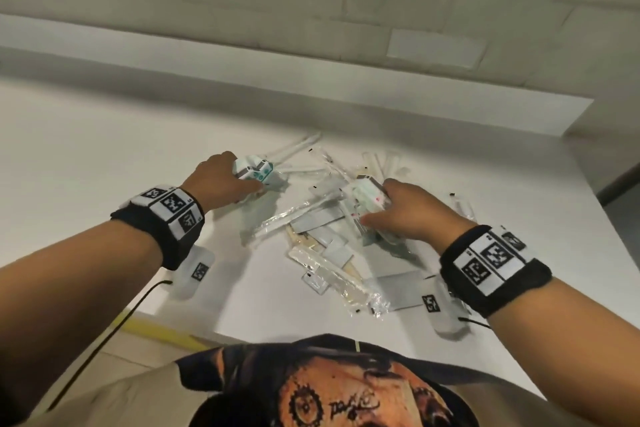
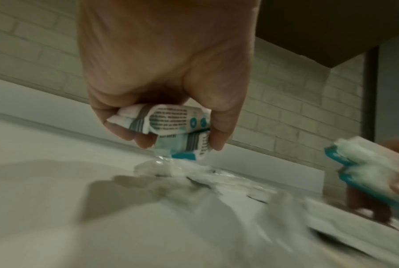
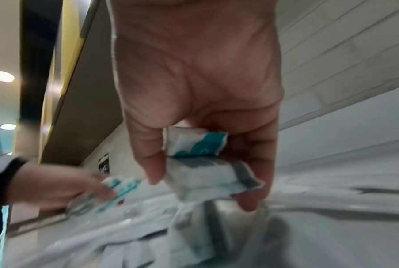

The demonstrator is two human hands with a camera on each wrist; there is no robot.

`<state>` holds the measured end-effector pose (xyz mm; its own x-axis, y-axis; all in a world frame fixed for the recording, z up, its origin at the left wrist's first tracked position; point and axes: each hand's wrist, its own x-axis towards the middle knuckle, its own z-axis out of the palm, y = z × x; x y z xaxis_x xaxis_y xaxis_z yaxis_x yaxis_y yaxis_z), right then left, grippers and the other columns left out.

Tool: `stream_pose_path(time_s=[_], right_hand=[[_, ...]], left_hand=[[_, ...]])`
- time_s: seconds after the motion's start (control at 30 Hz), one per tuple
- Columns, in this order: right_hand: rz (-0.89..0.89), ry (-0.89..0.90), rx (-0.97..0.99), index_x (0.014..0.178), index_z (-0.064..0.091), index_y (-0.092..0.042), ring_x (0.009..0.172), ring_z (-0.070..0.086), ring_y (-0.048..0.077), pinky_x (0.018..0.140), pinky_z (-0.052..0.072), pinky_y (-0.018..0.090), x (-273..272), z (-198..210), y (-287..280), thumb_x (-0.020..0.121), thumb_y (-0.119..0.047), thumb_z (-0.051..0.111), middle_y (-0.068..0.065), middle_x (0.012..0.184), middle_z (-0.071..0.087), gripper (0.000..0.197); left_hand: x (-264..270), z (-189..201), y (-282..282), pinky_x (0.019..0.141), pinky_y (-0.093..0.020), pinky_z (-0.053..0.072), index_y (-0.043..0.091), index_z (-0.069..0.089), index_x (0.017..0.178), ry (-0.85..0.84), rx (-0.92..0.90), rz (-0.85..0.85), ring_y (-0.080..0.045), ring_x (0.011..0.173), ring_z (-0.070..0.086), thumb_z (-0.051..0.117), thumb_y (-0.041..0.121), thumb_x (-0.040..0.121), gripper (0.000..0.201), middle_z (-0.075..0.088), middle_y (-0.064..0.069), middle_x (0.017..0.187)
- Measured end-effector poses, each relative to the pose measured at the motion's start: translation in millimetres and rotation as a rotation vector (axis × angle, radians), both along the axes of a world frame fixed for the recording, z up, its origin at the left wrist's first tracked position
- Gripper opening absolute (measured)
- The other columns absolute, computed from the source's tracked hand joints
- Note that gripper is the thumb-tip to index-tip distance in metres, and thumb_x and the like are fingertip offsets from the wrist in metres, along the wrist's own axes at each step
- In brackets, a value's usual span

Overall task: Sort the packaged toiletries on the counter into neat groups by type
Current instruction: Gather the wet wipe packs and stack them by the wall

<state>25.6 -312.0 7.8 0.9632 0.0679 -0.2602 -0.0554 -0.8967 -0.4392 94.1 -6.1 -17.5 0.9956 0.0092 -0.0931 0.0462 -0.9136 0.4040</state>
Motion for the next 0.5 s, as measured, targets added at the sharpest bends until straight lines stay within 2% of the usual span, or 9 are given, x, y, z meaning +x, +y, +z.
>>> stream_pose_path(time_s=[0.07, 0.13, 0.23, 0.33, 0.4, 0.5], right_hand=[[0.008, -0.020, -0.127, 0.109, 0.047, -0.023, 0.075, 0.056, 0.013, 0.056, 0.043, 0.027, 5.8, -7.9, 23.2, 0.077, -0.043, 0.069, -0.002, 0.099, 0.056, 0.044], [0.035, -0.044, -0.247, 0.119, 0.044, -0.019, 0.080, 0.056, 0.020, 0.063, 0.046, 0.030, 9.0, -19.3, 37.9, 0.078, -0.042, 0.068, 0.003, 0.111, 0.048, 0.053], [0.039, -0.097, -0.321, 0.123, 0.041, -0.018, 0.081, 0.056, 0.025, 0.066, 0.050, 0.035, 15.9, -25.5, 50.9, 0.080, -0.022, 0.065, 0.005, 0.118, 0.043, 0.050], [0.015, -0.054, -0.321, 0.122, 0.042, -0.019, 0.084, 0.056, 0.025, 0.067, 0.048, 0.033, 17.7, -20.4, 45.8, 0.075, -0.009, 0.064, 0.002, 0.117, 0.045, 0.052], [-0.059, 0.019, -0.269, 0.120, 0.045, -0.019, 0.091, 0.058, 0.026, 0.070, 0.049, 0.033, 17.5, -12.3, 30.3, 0.071, -0.010, 0.069, 0.002, 0.116, 0.046, 0.054], [-0.233, 0.022, -0.190, 0.113, 0.048, -0.019, 0.089, 0.056, 0.025, 0.068, 0.043, 0.031, 12.2, 8.6, 1.6, 0.069, -0.014, 0.075, 0.005, 0.111, 0.052, 0.052]], left_hand=[[21.6, 3.6, 6.2, 0.067, -0.032, 0.038, 0.010, 0.048, 0.099, 0.016, -0.025, -0.016, -0.028, 0.087, 0.054, 0.070, 0.049, 0.077, 0.049, 0.056, -0.010, 0.100], [43.0, 5.0, 7.5, 0.066, -0.031, 0.038, 0.010, 0.047, 0.099, 0.039, -0.054, -0.048, -0.027, 0.085, 0.055, 0.069, 0.047, 0.079, 0.047, 0.057, -0.010, 0.101], [71.3, 7.1, 5.2, 0.065, -0.031, 0.037, 0.012, 0.043, 0.103, 0.135, -0.036, -0.180, -0.023, 0.084, 0.052, 0.066, 0.047, 0.083, 0.046, 0.054, -0.008, 0.102], [82.5, 2.9, -7.6, 0.065, -0.031, 0.037, 0.010, 0.041, 0.113, 0.235, 0.002, -0.337, -0.021, 0.083, 0.051, 0.063, 0.047, 0.086, 0.051, 0.055, -0.008, 0.104], [83.8, -1.9, -17.9, 0.065, -0.031, 0.040, 0.010, 0.040, 0.117, 0.268, 0.004, -0.432, -0.020, 0.083, 0.054, 0.062, 0.049, 0.086, 0.054, 0.057, -0.008, 0.104], [72.8, -7.9, -39.5, 0.060, -0.030, 0.041, 0.013, 0.040, 0.116, 0.298, -0.047, -0.570, -0.016, 0.078, 0.054, 0.061, 0.051, 0.085, 0.054, 0.057, -0.004, 0.097]])
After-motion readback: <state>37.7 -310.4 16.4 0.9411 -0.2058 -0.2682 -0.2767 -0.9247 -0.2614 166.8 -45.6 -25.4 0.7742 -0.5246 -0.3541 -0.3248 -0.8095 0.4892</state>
